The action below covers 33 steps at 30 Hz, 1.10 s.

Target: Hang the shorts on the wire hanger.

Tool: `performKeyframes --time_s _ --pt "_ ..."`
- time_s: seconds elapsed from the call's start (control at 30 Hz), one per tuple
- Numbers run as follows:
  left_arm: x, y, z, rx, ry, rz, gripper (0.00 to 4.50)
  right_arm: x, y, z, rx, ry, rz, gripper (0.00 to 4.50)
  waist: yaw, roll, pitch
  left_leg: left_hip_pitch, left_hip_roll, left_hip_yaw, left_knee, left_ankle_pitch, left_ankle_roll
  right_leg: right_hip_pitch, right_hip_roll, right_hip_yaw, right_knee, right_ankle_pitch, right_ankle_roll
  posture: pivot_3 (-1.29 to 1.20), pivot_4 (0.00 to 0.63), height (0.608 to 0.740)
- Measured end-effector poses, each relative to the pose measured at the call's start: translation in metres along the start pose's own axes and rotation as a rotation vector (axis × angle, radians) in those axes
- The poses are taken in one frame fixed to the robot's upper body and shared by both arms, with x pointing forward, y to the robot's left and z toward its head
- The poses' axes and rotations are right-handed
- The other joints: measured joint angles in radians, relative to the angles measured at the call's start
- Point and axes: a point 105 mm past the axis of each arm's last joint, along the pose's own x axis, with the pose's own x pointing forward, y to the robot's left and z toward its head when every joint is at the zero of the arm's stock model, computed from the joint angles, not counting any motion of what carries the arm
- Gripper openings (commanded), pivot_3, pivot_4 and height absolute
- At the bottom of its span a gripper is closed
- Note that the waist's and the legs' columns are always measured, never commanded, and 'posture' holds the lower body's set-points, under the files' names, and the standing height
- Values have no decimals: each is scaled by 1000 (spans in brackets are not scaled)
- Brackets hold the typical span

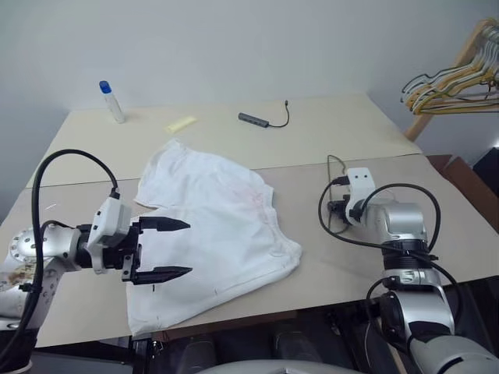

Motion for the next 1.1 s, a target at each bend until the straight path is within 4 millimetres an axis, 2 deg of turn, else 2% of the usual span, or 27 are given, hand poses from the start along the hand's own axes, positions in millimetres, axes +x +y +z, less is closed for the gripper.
performKeyframes --time_s 0.07,0.1,0.27,0.33,0.4,0.47,0.57,0.63,0.7,0.8,0.97,1.1 --pt "1 1 1 5 -4 3 4500 0 0 0 -3 1 -1 194 -2 0 0 0 0 0 0 0 0 0 0 0 0 0 0 8 0 740" --pt "1 1 2 7 -6 1 4500 0 0 0 -10 -1 -1 43 -3 0 0 0 0 0 0 0 0 0 0 0 0 0 0 8 0 740" --pt "11 8 3 21 -25 18 4500 2 0 -2 -30 4 -11 43 -2 -3 -2 1 0 0 0 0 0 1 0 0 0 0 0 3 0 740" --pt "15 19 4 5 -40 78 4500 1 -2 -3 -33 0 -16 43 0 -5 -3 1 0 -1 0 0 0 1 1 0 0 0 0 2 0 740" --pt "25 41 6 -75 -68 190 4500 -1 -3 -4 -74 -40 -24 43 8 -5 -4 0 0 -2 0 0 0 1 0 -1 -1 0 0 -3 0 740" --pt "35 56 4 -191 -100 270 4500 -3 8 -3 -152 -96 -1 43 4 -4 -3 -1 -1 -2 0 0 0 0 0 0 0 0 1 -6 0 740" --pt "59 64 3 -419 -249 306 4500 -15 22 7 -244 -215 58 43 1 -2 -2 -4 -2 -2 0 0 0 -3 -2 1 0 -1 2 -15 0 740" --pt "82 61 2 -607 -363 288 4500 -36 36 30 -307 -350 116 43 -1 -2 -2 -6 -2 -5 0 -1 0 -5 -3 2 1 -1 2 -14 0 740" --pt "92 60 5 -709 -436 276 4500 -50 47 43 -341 -432 157 43 1 -2 -2 -5 -3 -8 0 -1 0 -4 -3 1 1 -1 2 -19 0 740" --pt "100 69 10 -875 -567 293 4500 -75 71 49 -460 -551 254 43 13 -2 -2 -4 -3 -11 1 -1 0 -2 -4 -1 1 -1 2 -18 0 740" --pt "103 80 26 -940 -658 298 4500 -98 105 38 -669 -652 404 43 27 -2 -2 -2 -4 -7 1 0 -1 0 -3 -2 0 -1 2 -19 0 740" --pt "104 82 31 -932 -657 300 4500 -111 120 36 -751 -716 468 43 29 -2 -2 -3 -5 -7 1 0 -1 0 -3 -2 -1 -1 2 -24 0 740"
